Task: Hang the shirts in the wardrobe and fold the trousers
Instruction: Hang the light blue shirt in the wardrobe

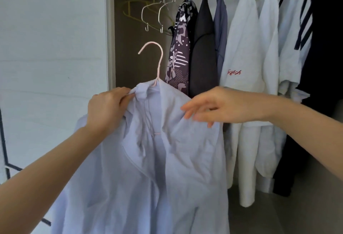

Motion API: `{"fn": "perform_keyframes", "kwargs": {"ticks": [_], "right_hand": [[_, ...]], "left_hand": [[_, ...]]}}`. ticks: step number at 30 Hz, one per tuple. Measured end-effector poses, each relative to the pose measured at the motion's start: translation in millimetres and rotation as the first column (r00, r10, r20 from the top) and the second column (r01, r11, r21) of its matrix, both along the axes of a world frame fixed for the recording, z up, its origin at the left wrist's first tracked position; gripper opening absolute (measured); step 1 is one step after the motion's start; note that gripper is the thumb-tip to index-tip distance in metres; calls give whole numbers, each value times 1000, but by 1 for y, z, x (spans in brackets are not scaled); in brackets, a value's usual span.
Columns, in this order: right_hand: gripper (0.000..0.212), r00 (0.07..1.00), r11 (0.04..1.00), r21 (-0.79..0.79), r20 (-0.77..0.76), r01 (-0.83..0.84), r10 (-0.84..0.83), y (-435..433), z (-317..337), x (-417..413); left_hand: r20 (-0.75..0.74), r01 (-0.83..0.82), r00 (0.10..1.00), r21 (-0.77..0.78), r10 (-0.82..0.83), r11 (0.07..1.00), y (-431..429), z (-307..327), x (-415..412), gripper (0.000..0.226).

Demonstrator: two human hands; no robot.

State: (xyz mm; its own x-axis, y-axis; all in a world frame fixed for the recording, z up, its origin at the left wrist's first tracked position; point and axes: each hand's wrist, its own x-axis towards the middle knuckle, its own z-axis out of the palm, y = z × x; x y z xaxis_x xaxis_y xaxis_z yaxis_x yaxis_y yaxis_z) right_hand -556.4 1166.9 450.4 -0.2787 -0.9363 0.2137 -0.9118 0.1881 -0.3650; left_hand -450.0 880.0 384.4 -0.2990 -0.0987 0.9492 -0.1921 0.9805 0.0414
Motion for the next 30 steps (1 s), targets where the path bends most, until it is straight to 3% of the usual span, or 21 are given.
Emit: {"fn": "perform_keyframes", "kwargs": {"ticks": [2, 4, 7, 10, 12, 15, 18, 22, 26, 30], "right_hand": [[40, 924, 970, -203, -328, 134, -196, 1, -2, -23], [52, 829, 950, -170, -464, 264, -313, 0, -10, -39], [52, 857, 946, -190, -403, 263, -320, -6, -26, -55], [14, 867, 924, -351, -401, 151, -294, -12, -26, -58], [24, 915, 912, -393, -312, 119, -254, -14, -22, -55], [27, 989, 914, -383, 108, 134, -99, -9, -15, -44], [25, 881, 869, -415, 470, 271, -50, -4, -11, -43], [21, 748, 752, -471, 663, 462, -44, 7, 1, -36], [20, 631, 779, -475, 764, 409, 134, 31, 28, -11], [31, 630, 771, -514, 752, 375, 195, 53, 54, 8]], "left_hand": [[-40, 48, 998, 60, -45, 997, 0, 2, 4, 30], [-42, 86, 996, 149, -80, 985, -1, 5, 6, 33], [-31, 136, 991, 241, -132, 961, -1, 7, 6, 35], [-26, 182, 983, 286, -182, 941, 1, 9, 5, 31], [-24, 190, 981, 282, -191, 940, 3, 10, 4, 28], [-62, 198, 980, 249, -189, 948, 2, 12, 2, 31], [-32, 156, 988, 151, -153, 976, -4, 18, -3, 45], [109, 42, 993, 59, -49, 997, -2, 14, -19, 59], [84, 317, 939, 174, -335, 932, 23, 14, -34, 56], [89, 452, 872, 230, -481, 862, 51, 27, -50, 55]]}}
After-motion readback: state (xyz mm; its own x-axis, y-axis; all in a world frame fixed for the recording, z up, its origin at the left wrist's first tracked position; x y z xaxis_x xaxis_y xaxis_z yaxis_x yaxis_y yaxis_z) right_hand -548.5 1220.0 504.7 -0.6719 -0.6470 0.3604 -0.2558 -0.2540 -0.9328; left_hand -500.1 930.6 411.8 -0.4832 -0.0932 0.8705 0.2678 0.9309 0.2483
